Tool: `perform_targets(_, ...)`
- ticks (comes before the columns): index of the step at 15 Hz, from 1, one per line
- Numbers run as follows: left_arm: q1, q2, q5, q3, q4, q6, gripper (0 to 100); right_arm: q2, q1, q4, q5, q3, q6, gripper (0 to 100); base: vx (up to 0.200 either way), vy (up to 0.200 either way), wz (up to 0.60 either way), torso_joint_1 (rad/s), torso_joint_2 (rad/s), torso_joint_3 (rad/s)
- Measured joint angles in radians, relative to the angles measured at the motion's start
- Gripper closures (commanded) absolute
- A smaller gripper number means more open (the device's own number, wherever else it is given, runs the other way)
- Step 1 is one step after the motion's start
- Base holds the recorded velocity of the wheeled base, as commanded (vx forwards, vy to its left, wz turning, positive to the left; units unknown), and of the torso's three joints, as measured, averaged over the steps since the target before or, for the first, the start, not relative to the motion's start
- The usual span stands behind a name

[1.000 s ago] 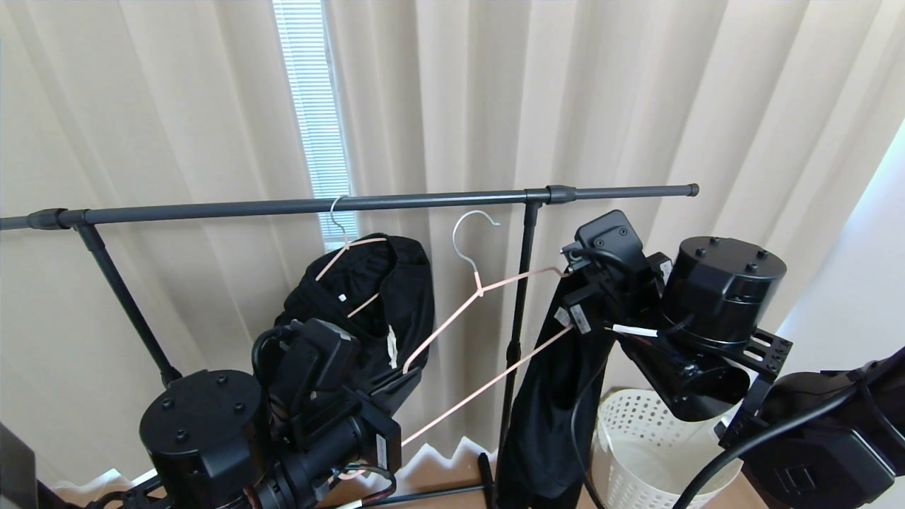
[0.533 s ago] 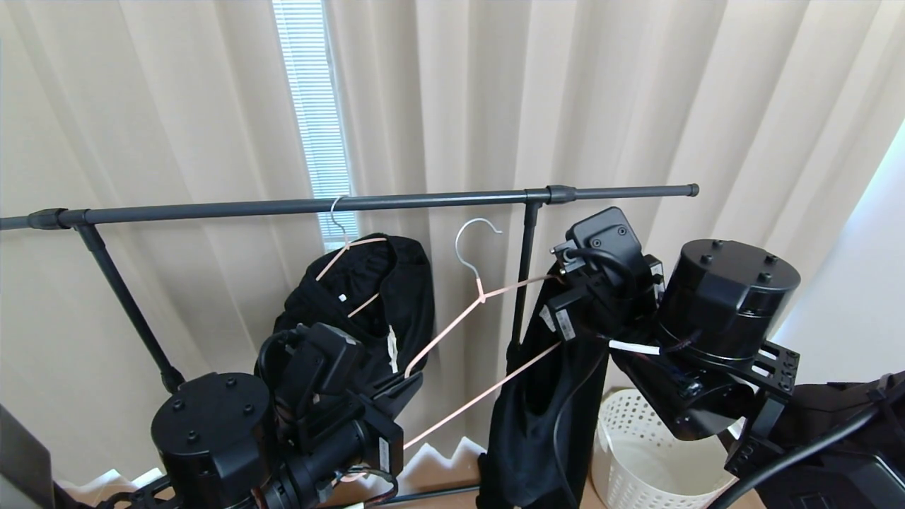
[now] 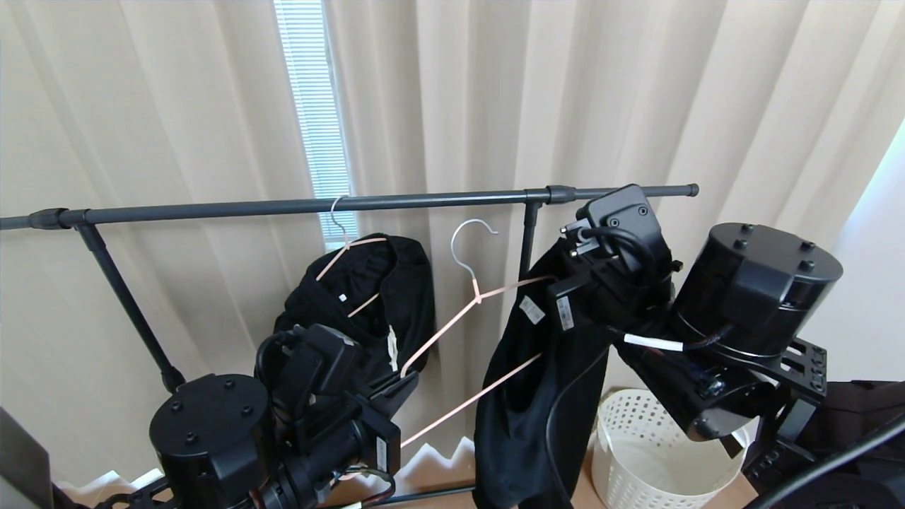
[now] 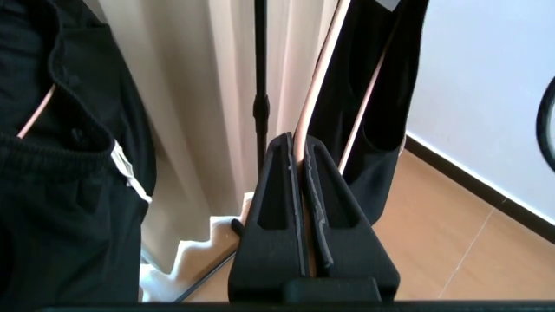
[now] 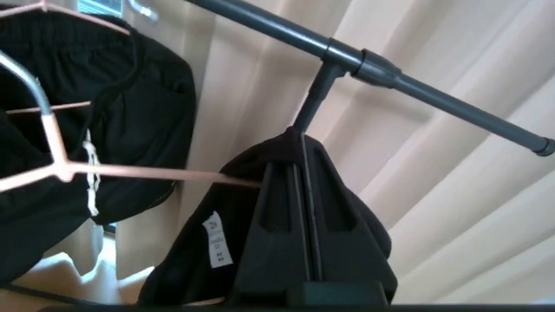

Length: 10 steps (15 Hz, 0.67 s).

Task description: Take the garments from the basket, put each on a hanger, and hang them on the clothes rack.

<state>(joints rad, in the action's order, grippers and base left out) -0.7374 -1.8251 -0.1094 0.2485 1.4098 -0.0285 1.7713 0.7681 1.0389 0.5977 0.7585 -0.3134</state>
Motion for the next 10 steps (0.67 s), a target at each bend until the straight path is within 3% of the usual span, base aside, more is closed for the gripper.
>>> perform_targets(4, 0.019, 0.024, -0.007, -0.011, 0.001, 0.027, 100, 0.003, -0.098, -0.003, 0.001, 0.037, 0.001, 100, 0.000, 0.000, 0.00, 0.000, 0.00, 0.000)
perform_targets(10, 0.056, 0.075, -0.010, 0.002, 0.001, 0.024, 100, 0.013, -0.096, -0.002, 0.001, 0.035, 0.005, 100, 0.000, 0.000, 0.00, 0.000, 0.00, 0.000)
